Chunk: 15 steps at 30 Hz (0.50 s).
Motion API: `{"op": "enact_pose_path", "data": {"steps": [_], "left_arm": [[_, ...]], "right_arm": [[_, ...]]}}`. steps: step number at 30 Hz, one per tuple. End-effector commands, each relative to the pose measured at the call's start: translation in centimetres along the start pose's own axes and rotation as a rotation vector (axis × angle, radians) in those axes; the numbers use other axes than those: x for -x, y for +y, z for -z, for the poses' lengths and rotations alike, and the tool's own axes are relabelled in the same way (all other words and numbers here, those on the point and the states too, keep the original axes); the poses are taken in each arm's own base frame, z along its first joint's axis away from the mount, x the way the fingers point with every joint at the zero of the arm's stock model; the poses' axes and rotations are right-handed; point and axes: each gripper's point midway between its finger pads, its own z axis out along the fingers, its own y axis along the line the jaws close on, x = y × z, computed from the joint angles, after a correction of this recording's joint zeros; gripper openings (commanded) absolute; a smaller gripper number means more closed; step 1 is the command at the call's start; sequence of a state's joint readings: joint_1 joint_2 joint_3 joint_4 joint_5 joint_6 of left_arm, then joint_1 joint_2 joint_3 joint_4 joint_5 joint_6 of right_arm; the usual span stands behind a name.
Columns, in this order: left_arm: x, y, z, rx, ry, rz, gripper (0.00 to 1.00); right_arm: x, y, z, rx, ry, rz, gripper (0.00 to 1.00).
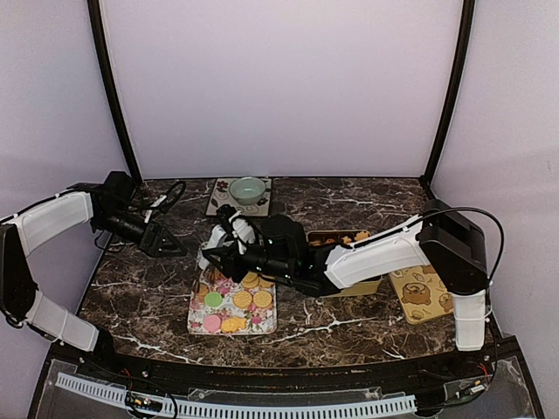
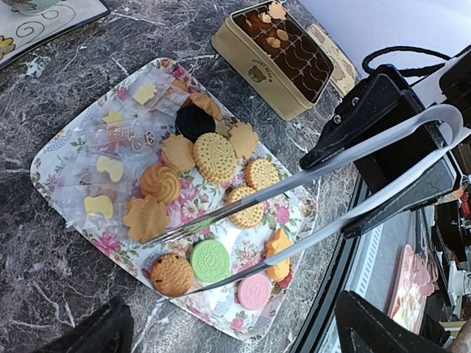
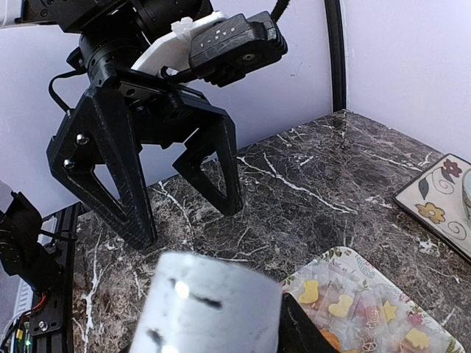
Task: Pack the cookies
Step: Pick up the fake cookies from the plate.
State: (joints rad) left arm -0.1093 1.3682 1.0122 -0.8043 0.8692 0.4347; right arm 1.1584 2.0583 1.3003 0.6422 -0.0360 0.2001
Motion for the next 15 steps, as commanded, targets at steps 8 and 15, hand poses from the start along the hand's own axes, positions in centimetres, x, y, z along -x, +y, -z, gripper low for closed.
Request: {"op": "enact_pose_path", "data": {"steps": [8, 15], "left_arm": [[0.62, -0.23, 0.87, 0.013, -0.01, -0.02, 0.98], [0.54, -0.14, 1.06, 0.018, -0.012, -0.018, 0.98]], "right_arm": [[1.66, 1.76, -0.22, 0.069, -0.047, -0.005, 0.39], [1.93, 1.42, -0.23, 0.046, -0.046, 0.0, 0.28]]}}
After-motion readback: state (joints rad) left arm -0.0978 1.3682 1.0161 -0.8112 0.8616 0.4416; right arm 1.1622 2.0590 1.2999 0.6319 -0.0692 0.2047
